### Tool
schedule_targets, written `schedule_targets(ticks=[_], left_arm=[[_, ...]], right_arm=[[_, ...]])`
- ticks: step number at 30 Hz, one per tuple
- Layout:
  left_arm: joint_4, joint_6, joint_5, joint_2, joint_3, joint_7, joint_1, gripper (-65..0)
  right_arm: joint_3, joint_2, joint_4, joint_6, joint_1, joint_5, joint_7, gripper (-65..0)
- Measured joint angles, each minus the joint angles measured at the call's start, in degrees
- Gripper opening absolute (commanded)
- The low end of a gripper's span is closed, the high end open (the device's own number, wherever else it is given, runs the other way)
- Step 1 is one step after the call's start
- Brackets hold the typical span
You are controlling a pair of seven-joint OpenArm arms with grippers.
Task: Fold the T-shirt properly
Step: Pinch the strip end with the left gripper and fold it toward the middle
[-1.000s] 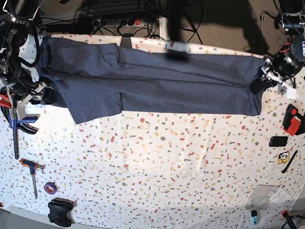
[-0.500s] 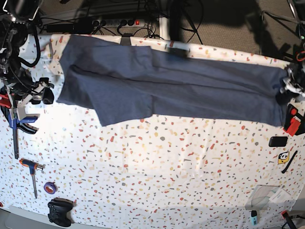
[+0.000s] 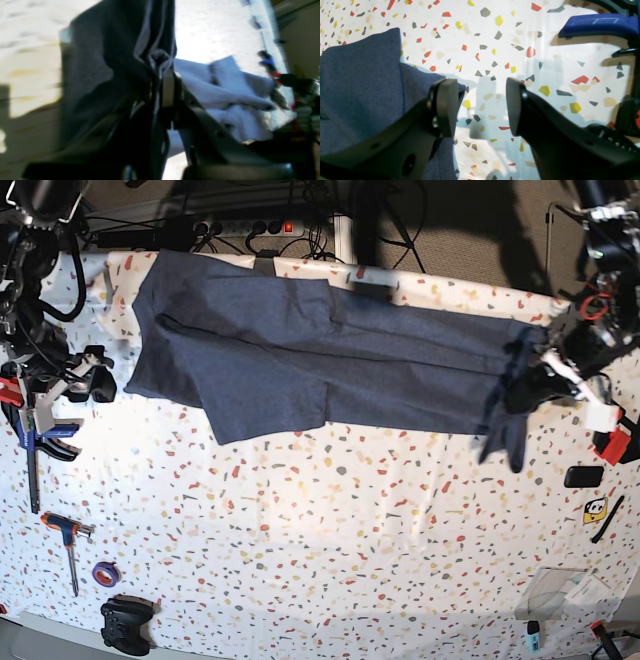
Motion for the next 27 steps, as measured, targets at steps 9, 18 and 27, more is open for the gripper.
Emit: schedule_targets(ticks=[9,18,27], left_arm=[[3.30,0.11,6.97,7.76,5.79,-0.59,0.42,-65.0],[3.30,8.04,15.96,7.76,15.72,-7.87,0.44,-65.0],[3.30,6.67,11.30,7.76,17.35,-6.84,0.39,-33.8]], right_arm=[[0.00,0.02,-0.02,-0.02,0.00,-0.02,-0.39,-34.2],[0.00,0.02,0.00,0.00,0.02,-0.02,-0.39,-34.2],[0.00,0.02,0.00,-0.02,0.04,-0.02,-0.37,-34.2]])
